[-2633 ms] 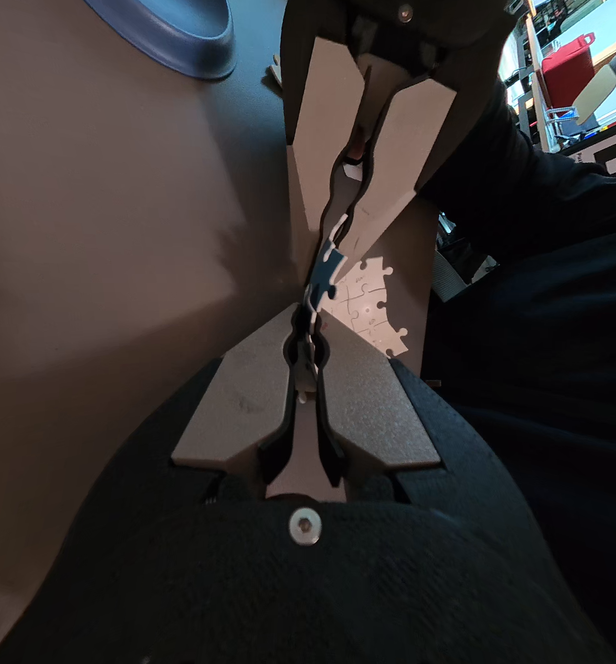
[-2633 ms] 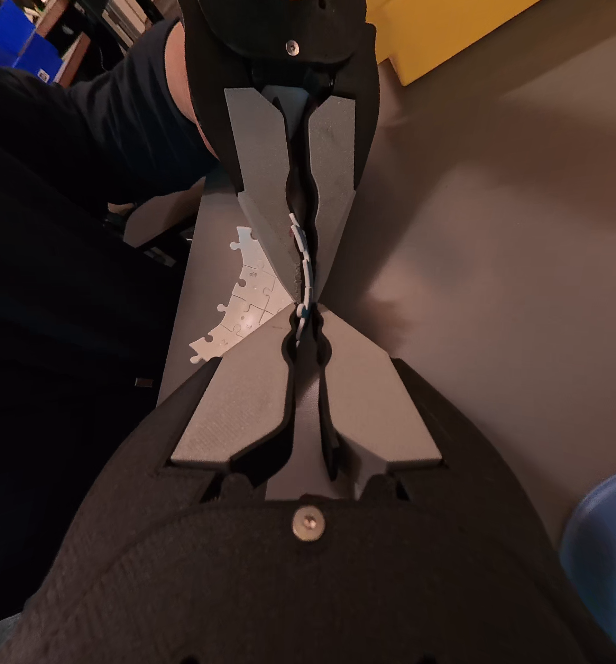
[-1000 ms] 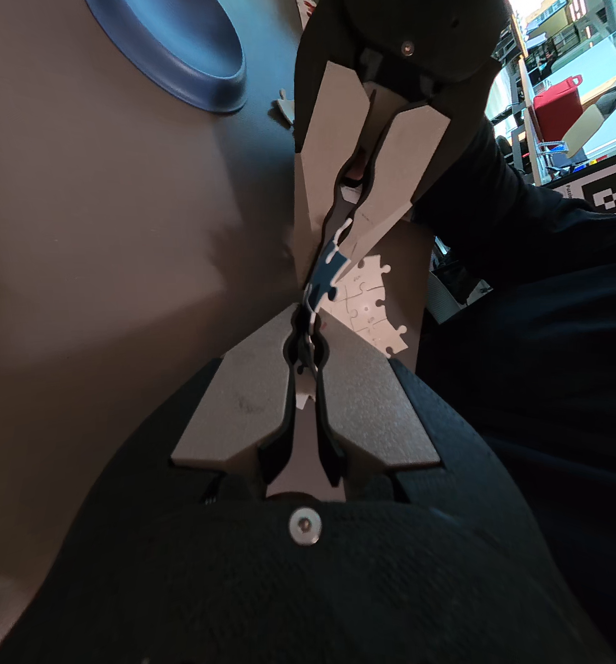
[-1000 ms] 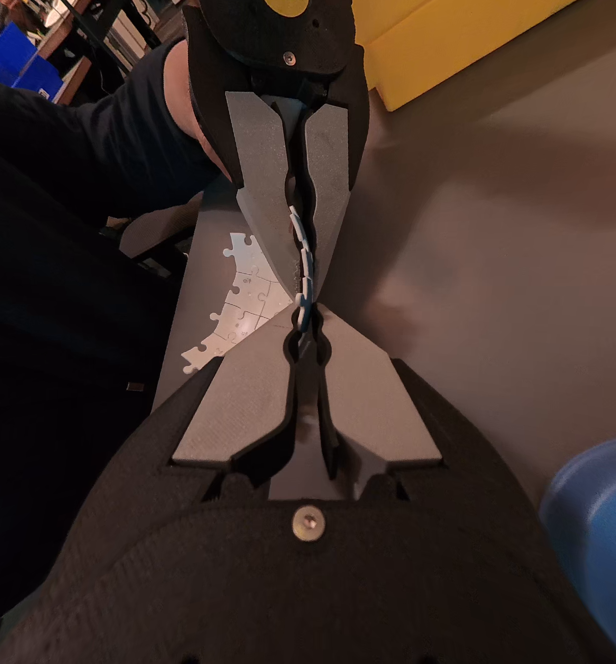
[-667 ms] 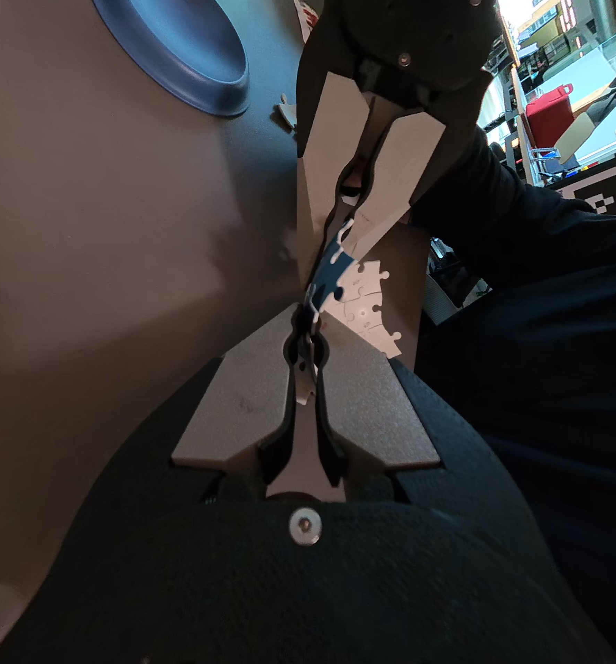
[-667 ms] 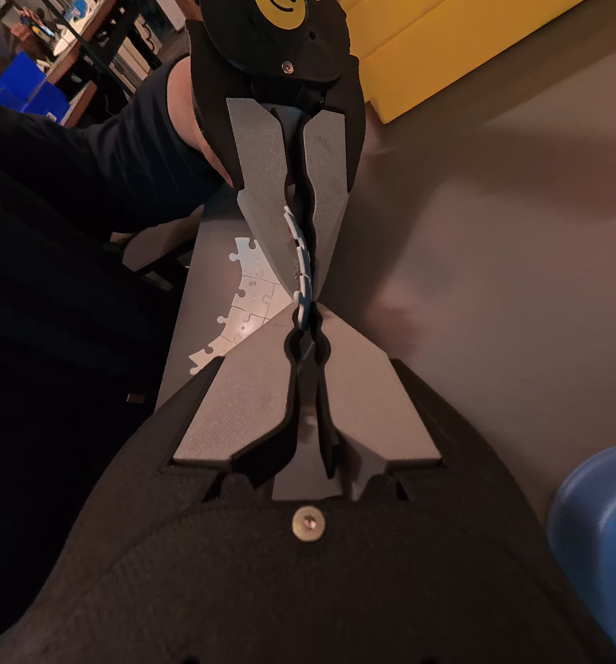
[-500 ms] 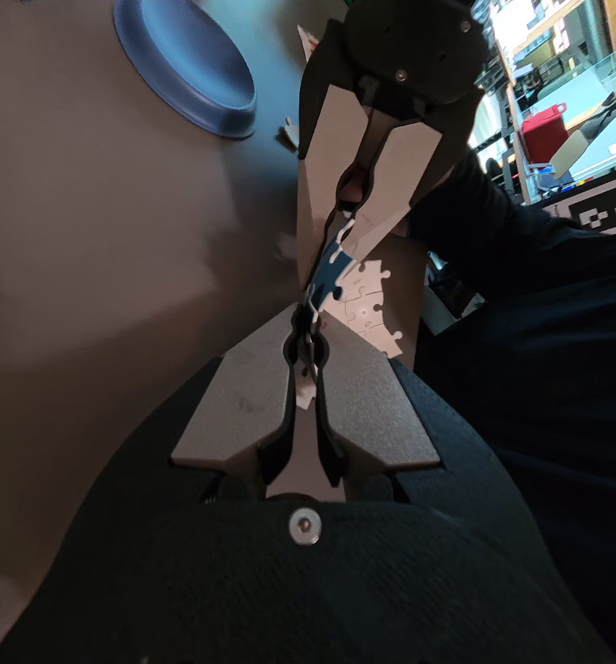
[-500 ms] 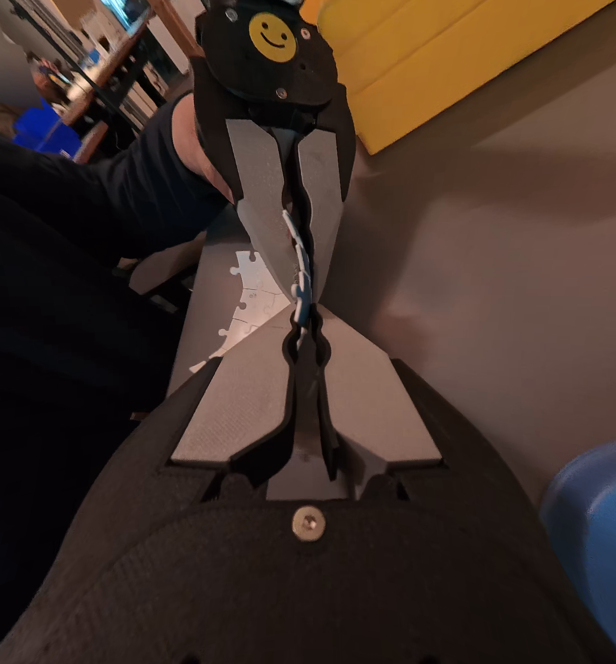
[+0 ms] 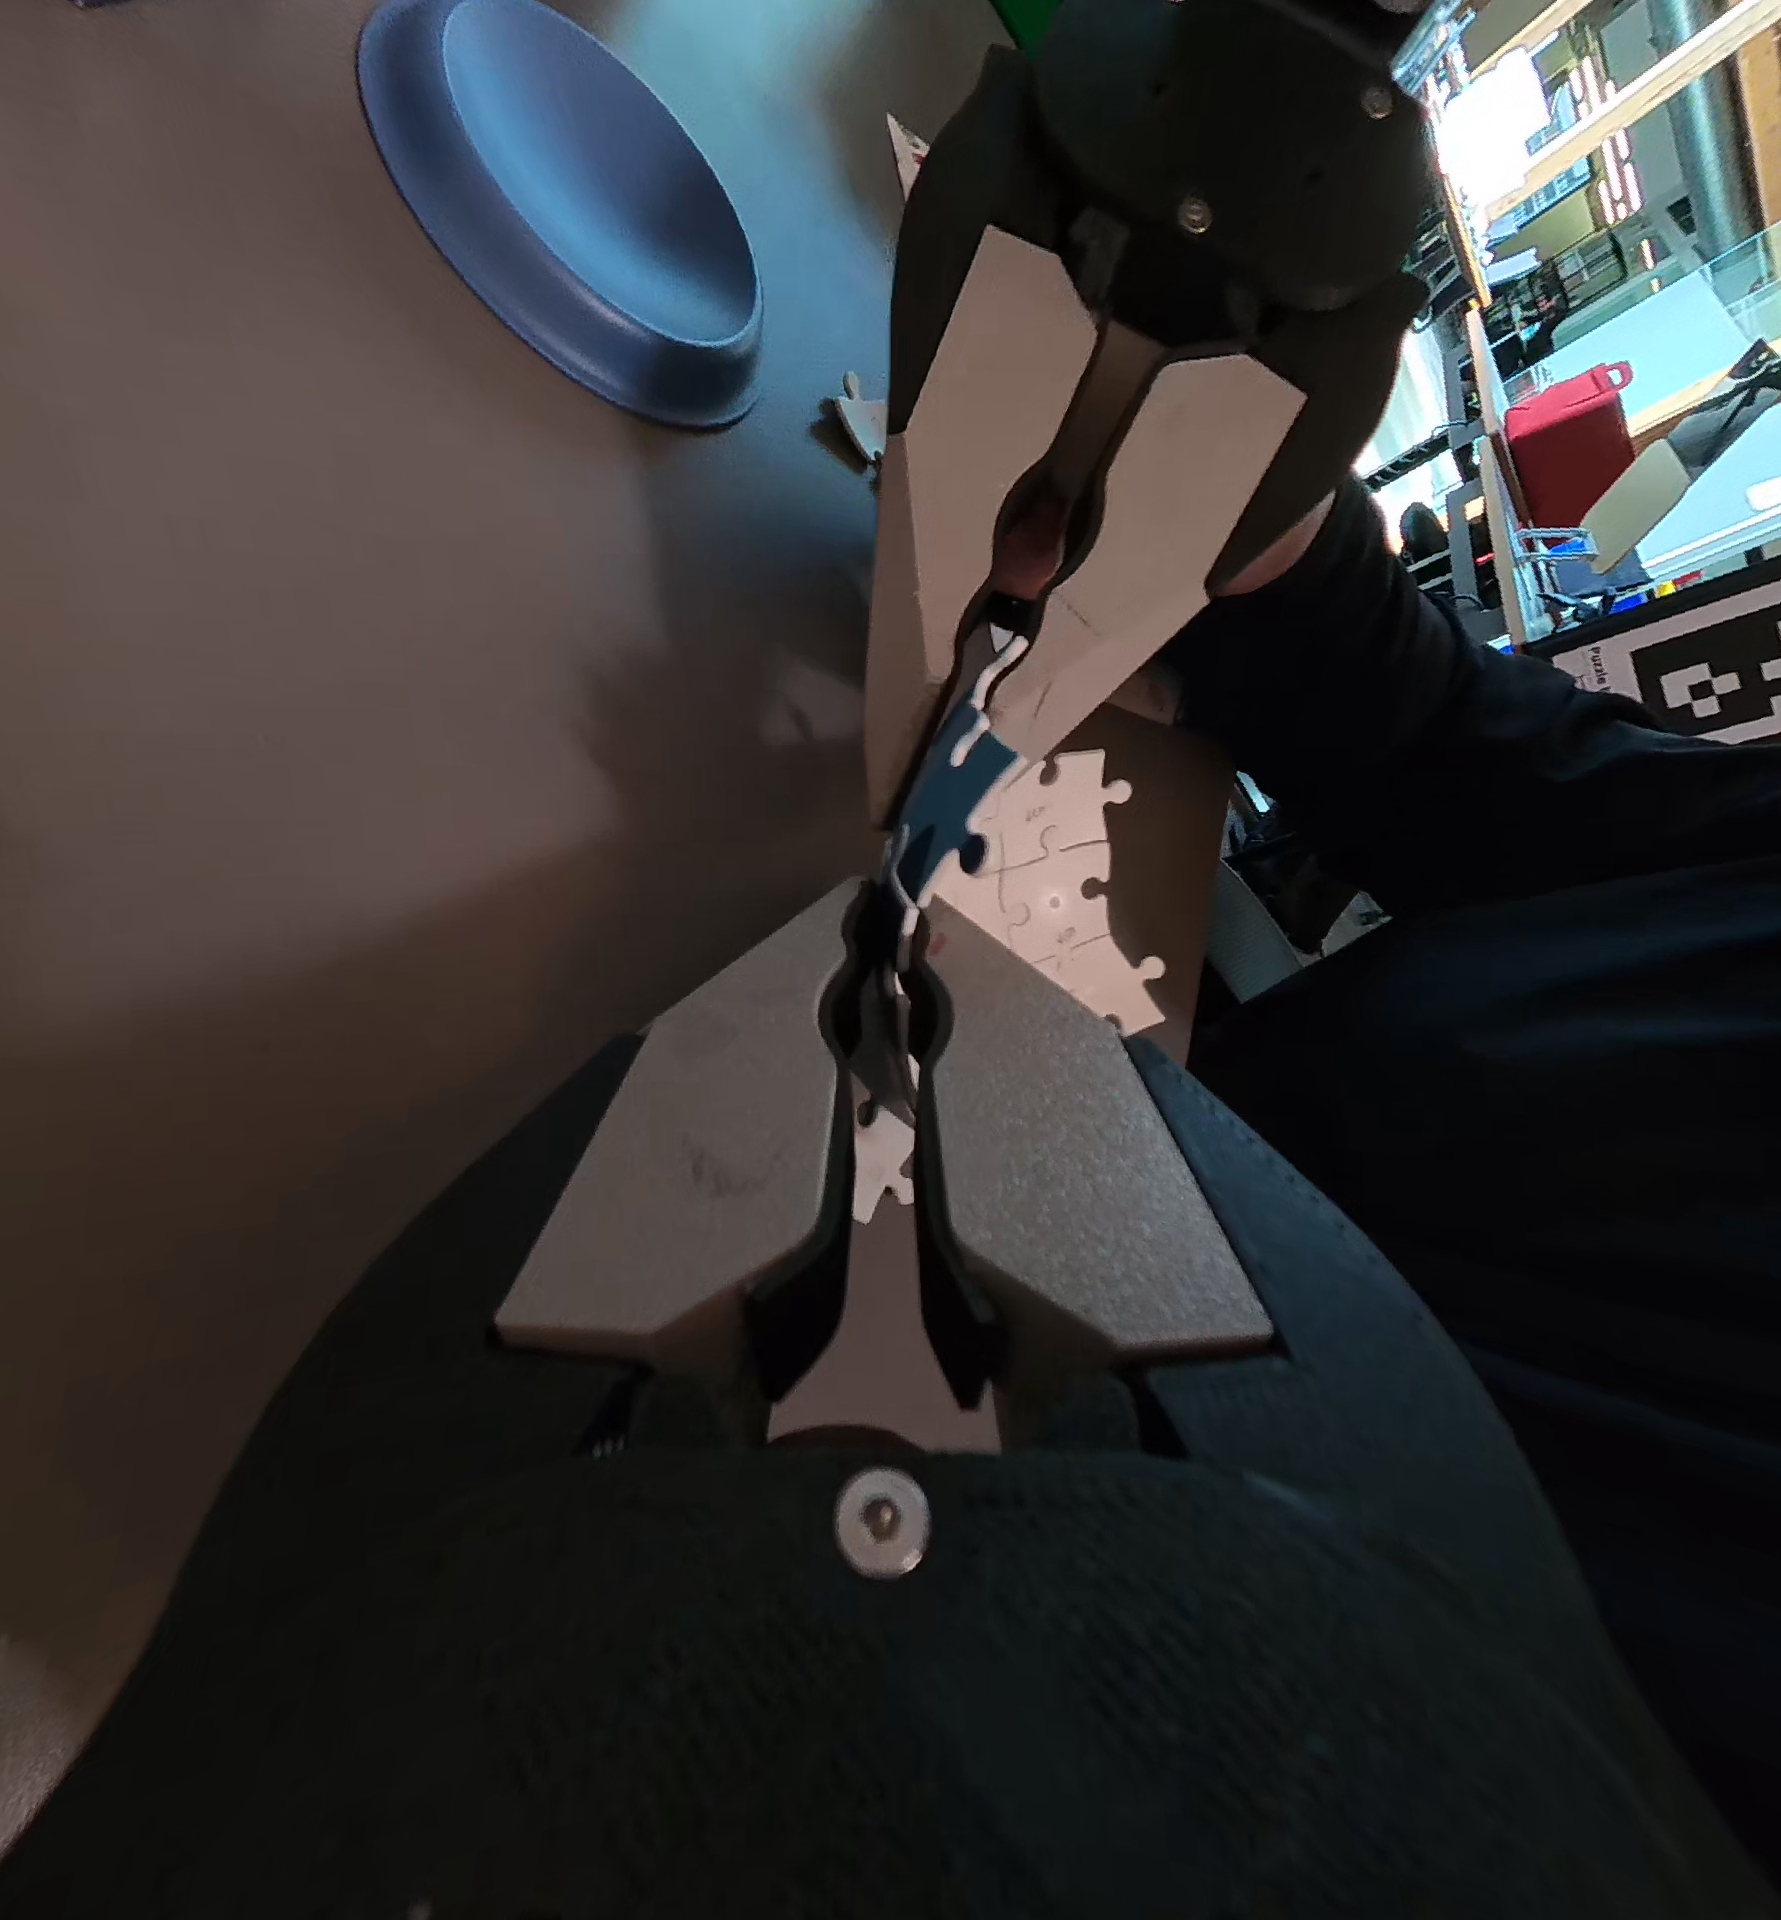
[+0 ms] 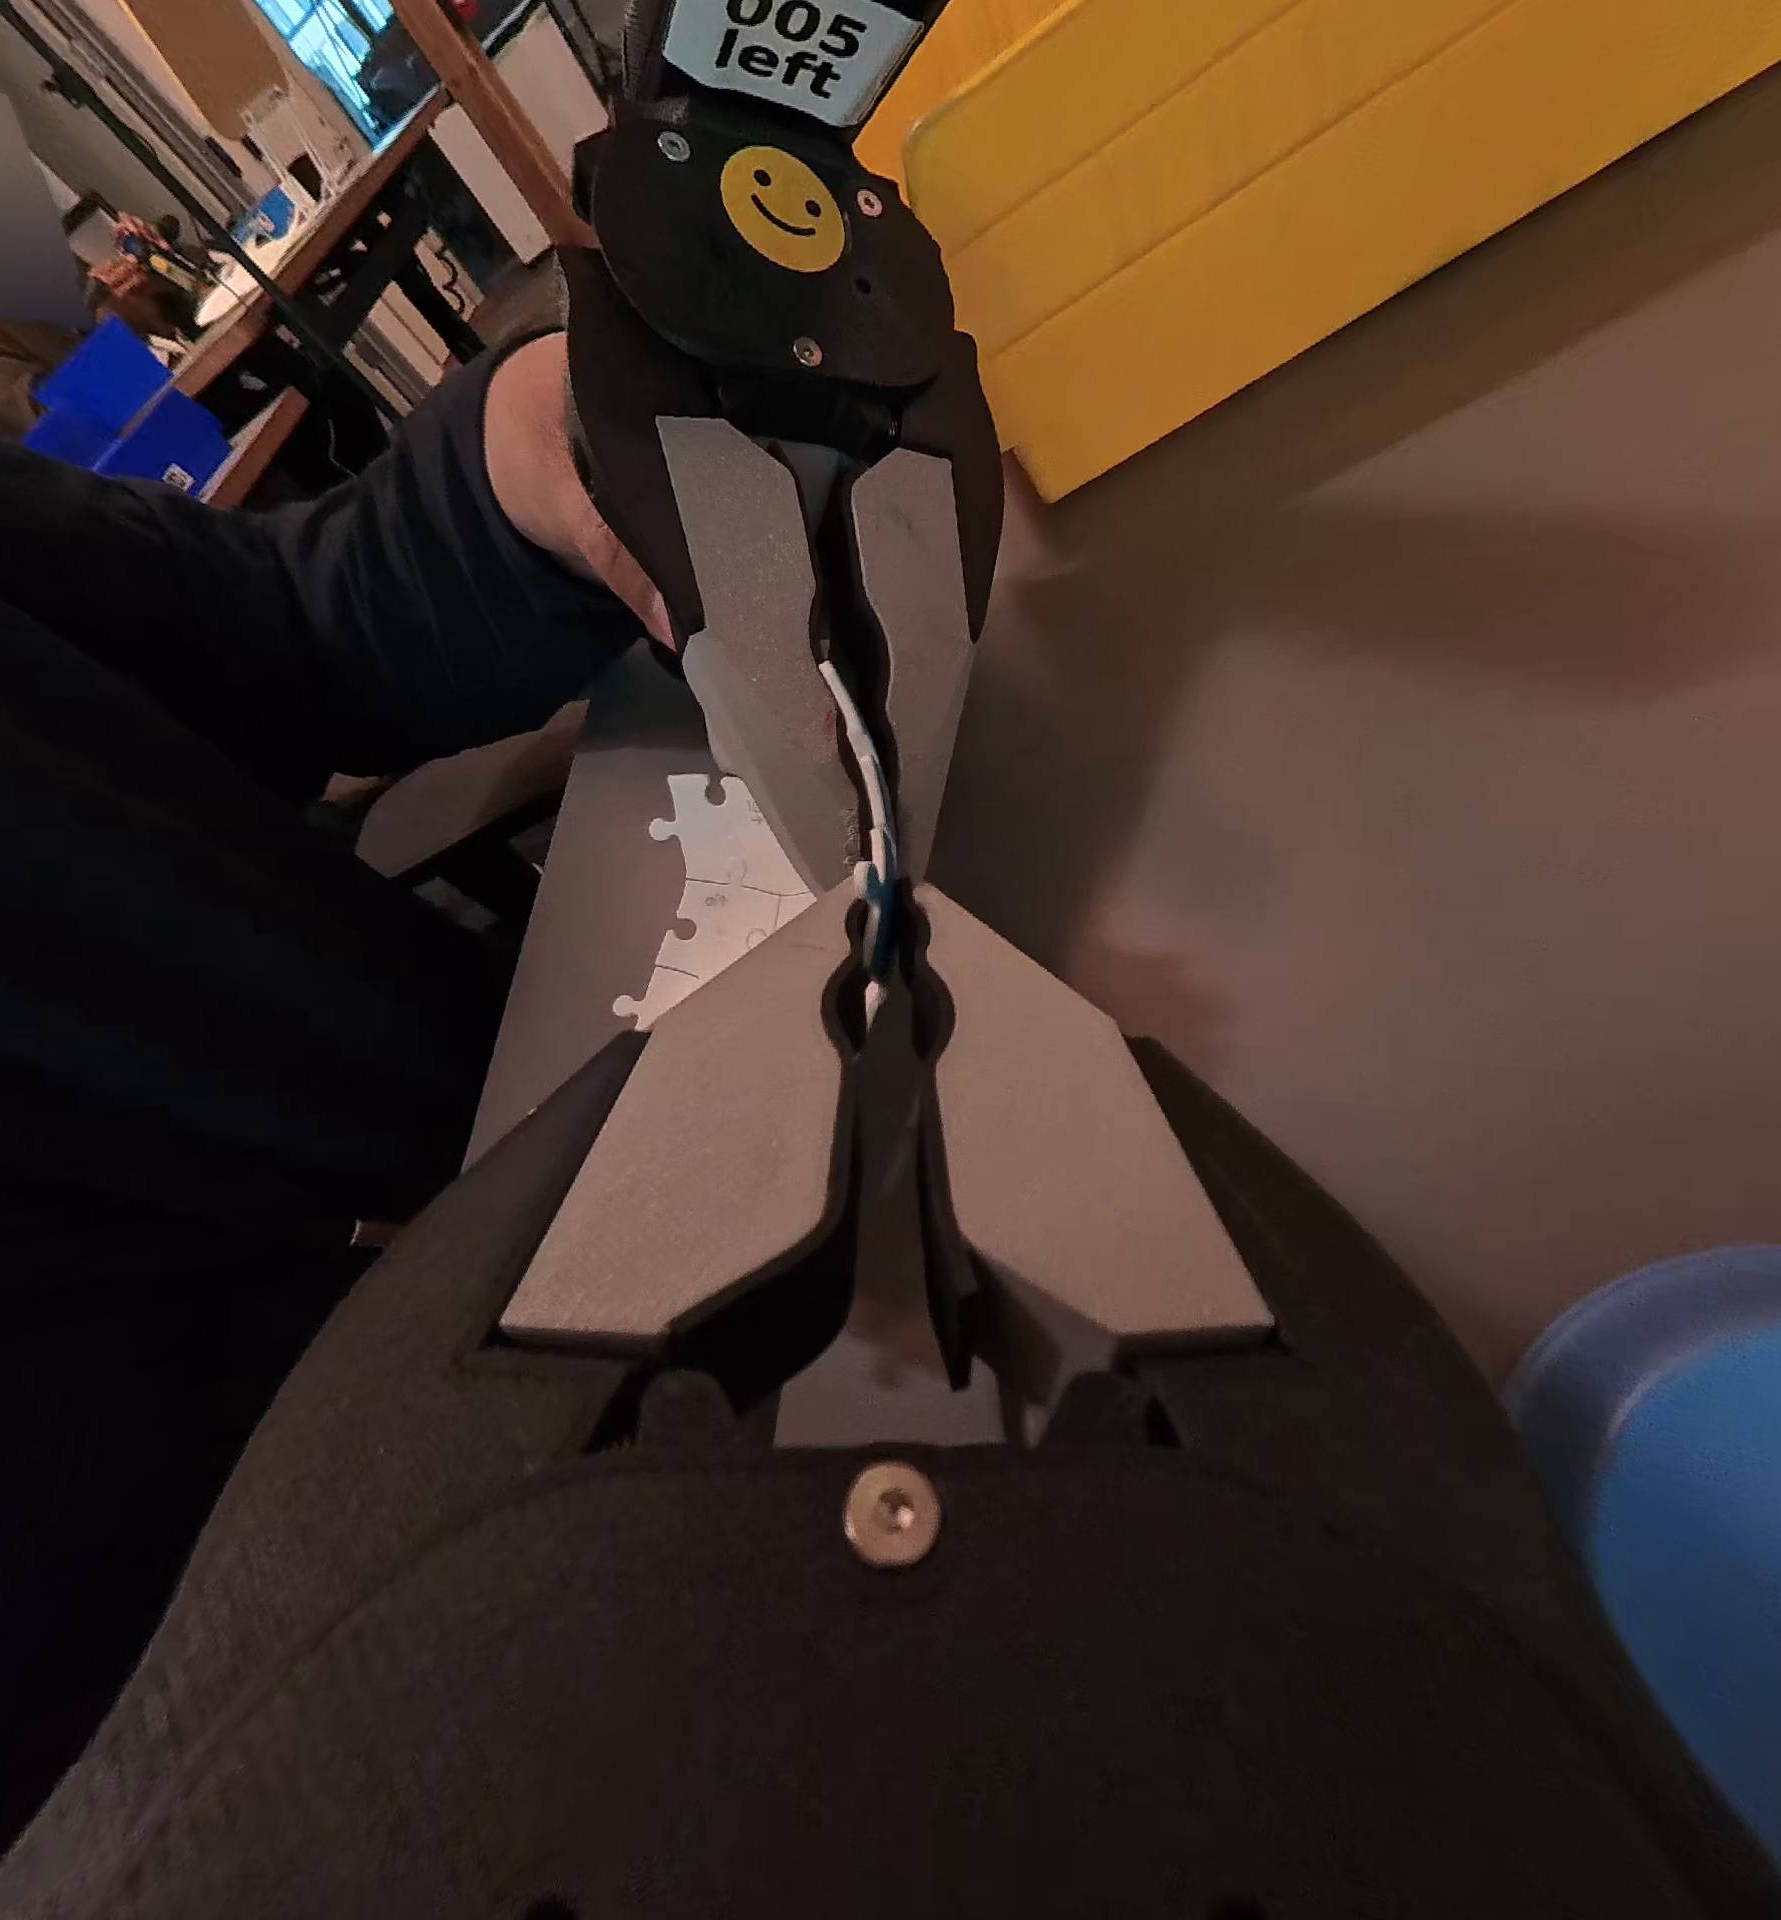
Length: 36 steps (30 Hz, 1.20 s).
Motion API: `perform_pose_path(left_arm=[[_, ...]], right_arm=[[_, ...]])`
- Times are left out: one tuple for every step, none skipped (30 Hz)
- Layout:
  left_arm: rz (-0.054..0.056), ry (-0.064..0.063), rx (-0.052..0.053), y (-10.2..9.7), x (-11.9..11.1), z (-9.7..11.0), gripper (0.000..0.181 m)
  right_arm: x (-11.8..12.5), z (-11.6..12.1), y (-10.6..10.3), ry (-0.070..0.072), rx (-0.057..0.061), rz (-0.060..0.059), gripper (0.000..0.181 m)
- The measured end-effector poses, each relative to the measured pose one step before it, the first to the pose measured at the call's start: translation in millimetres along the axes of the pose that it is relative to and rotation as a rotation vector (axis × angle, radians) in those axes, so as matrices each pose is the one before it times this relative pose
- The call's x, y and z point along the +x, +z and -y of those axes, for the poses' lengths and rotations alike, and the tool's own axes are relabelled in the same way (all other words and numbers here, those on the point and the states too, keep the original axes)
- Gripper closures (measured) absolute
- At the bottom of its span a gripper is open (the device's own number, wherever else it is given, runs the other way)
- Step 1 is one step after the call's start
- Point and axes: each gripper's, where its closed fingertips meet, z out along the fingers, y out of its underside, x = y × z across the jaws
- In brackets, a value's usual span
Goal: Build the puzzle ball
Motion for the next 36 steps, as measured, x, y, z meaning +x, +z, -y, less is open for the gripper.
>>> perform_pose_path(left_arm=[[0.0067, 0.0009, 0.0027, 0.18, -0.46, 0.59, 0.181], [0.0076, 0.0015, -0.0007, 0.18, -0.63, 0.16, 0.181], [0.0068, 0.0023, -0.0019, 0.13, -0.61, -0.29, 0.181], [0.003, 0.002, 0.0001, 0.1, -0.13, -0.25, 0.181], [-0.0007, 0.0016, 0.0015, 0.29, 0.49, -0.4, 0.181], [-0.0002, 0.0002, 0.0015, 0.04, 0.19, -0.4, 0.181], [-0.0023, 0.0025, -0.0031, -0.16, 0.66, -0.99, 0.181], [-0.0025, 0.0047, -0.0009, -0.52, 0.92, -0.52, 0.181], [0.0002, 0.0045, 0.0006, -0.97, 0.84, -0.05, 0.181], [0.0046, 0.0067, -0.0023, -1.27, 0.34, -0.14, 0.181], [0.0092, 0.0099, -0.0085, -1.11, -0.22, -0.63, 0.181], [0.0102, 0.0092, -0.0081, -0.48, -0.14, -0.77, 0.181], [0.0111, 0.0067, -0.0033, -0.12, -0.33, -0.14, 0.181], [0.0022, 0.0036, -0.006, -0.09, 0.48, -0.63, 0.181], [-0.0038, -0.001, -0.0029, -0.12, 0.96, -0.19, 0.181], [-0.0023, -0.0014, -0.001, -0.09, 0.6, -0.01, 0.181], [-0.0013, 0.0004, -0.0007, 0.12, 0.57, 0.12, 0.181], [-0.0028, 0.0002, -0.0024, 0.29, 0.9, -0.14, 0.181], [-0.003, 0.0, -0.0061, 0.57, 0.88, -0.62, 0.181], [0.0011, 0.0011, -0.0005, 0.53, 0.29, 0.22, 0.181], [-0.0008, -0.0003, -0.0016, 0.48, 0.48, -0.05, 0.181], [-0.0067, -0.0027, -0.0034, 0.64, 1.11, -0.51, 0.181], [-0.003, -0.0025, -0.0013, 0.53, 0.63, -0.34, 0.181], [0.0011, -0.0016, -0.0019, 0.84, 0.24, -0.74, 0.181], [0.0027, 0.0005, -0.0031, 0.71, -0.06, -0.85, 0.181], [0.0, -0.0017, 0.0002, 0.32, 0.27, -0.21, 0.181], [0.0007, 0.0002, -0.0001, -0.21, 0.01, 0.01, 0.181], [0.0002, 0.0012, -0.0029, 0.12, 0.11, -0.35, 0.181], [0.0023, 0.0015, -0.0058, 0.74, -0.3, -0.94, 0.181], [0.0024, 0.0013, -0.0082, 1.19, -0.43, -1.4, 0.181], [0.0034, -0.0001, -0.0035, 1.07, -0.83, -0.96, 0.181], [0.0056, -0.0015, 0.0033, 0.26, -1.34, 0.15, 0.181], [0.0054, -0.0012, 0.0085, -0.76, -1.4, 1.22, 0.181], [-0.0032, 0.0007, -0.0003, -0.85, 0.31, 0.15, 0.181], [-0.0046, 0.0041, -0.0048, 0.23, 1.28, -0.61, 0.181], [0.0035, 0.0046, 0.0028, 0.46, 0.56, 0.36, 0.181]], right_arm=[[0.52, 0.12, -0.32, -0.0036, 0.0002, -0.0112, 0.181], [0.67, -0.29, 0.13, -0.0024, -0.0008, -0.0118, 0.181], [0.45, -0.52, 0.27, -0.0017, 0.0002, -0.0095, 0.181], [-0.22, -0.33, 0.15, -0.0044, 0.0008, -0.0043, 0.181], [-0.39, -0.41, -0.08, -0.0061, -0.0013, -0.0037, 0.181], [-0.48, -0.4, 0.16, 0.0001, -0.0026, -0.0027, 0.181], [-0.91, -0.31, 0.39, 0.0062, -0.0024, 0.0047, 0.181], [-0.99, 0.2, 0.23, 0.0109, 0.0031, 0.0097, 0.181], [-0.89, 0.88, 0.29, 0.0078, 0.0076, 0.0095, 0.181], [-0.59, 1.14, 0.55, -0.0004, 0.0078, 0.0035, 0.181], [-0.49, 0.5, 0.92, -0.0077, 0.0037, -0.0001, 0.181], [-0.08, 0.29, 0.58, -0.0126, 0.001, -0.0023, 0.181], [0.0, 0.18, 0.29, -0.0136, -0.0011, -0.0041, 0.181], [-0.68, -0.13, 0.1, -0.0128, -0.0038, -0.0006, 0.181], [-1.09, 0.15, -0.32, -0.0119, -0.0026, 0.0031, 0.176], [-0.05, 0.62, -0.7, -0.0102, 0.0004, -0.0043, 0.175], [-0.59, 0.58, -0.57, -0.0135, 0.0005, -0.0022, 0.177], [-0.68, 0.96, -0.53, -0.0124, 0.0028, -0.0026, 0.179], [-0.99, 0.75, -0.44, -0.0094, 0.0033, 0.0005, 0.18], [-0.82, 0.1, -0.32, -0.0046, -0.0007, 0.0019, 0.18], [-0.88, -0.31, -0.39, -0.004, -0.0039, 0.0035, 0.18], [-0.89, -0.57, -0.41, -0.0046, -0.0042, 0.0041, 0.18], [-0.09, -0.94, -0.22, -0.0032, -0.0044, -0.0019, 0.181], [0.06, -1.14, 0.13, 0.0016, -0.0065, -0.0019, 0.181], [-0.71, -0.96, 0.18, -0.0006, -0.008, -0.0001, 0.181], [-0.41, -0.23, -0.02, -0.0095, -0.0051, -0.0071, 0.181], [-0.32, -0.18, 0.12, -0.01, -0.0038, -0.0087, 0.181], [-0.2, -0.51, 0.13, -0.0015, -0.0059, -0.0058, 0.181], [-0.15, -1.29, 0.42, 0.0058, -0.008, -0.0013, 0.181], [0.07, -1.79, 0.69, 0.0088, -0.0081, 0.0012, 0.181], [0.59, -1.33, 0.58, 0.0098, -0.005, -0.0018, 0.181], [1.35, -0.18, 0.4, 0.0103, 0.0011, -0.0051, 0.181], [1.3, 1.05, 0.23, 0.0086, 0.0078, -0.0033, 0.181], [-0.4, 0.74, 0.14, -0.0006, 0.0053, 0.0072, 0.181], [-0.85, 0.01, -0.41, -0.0017, -0.0011, 0.0105, 0.181], [-0.28, 0.06, -0.61, 0.0001, -0.002, 0.0055, 0.181]])
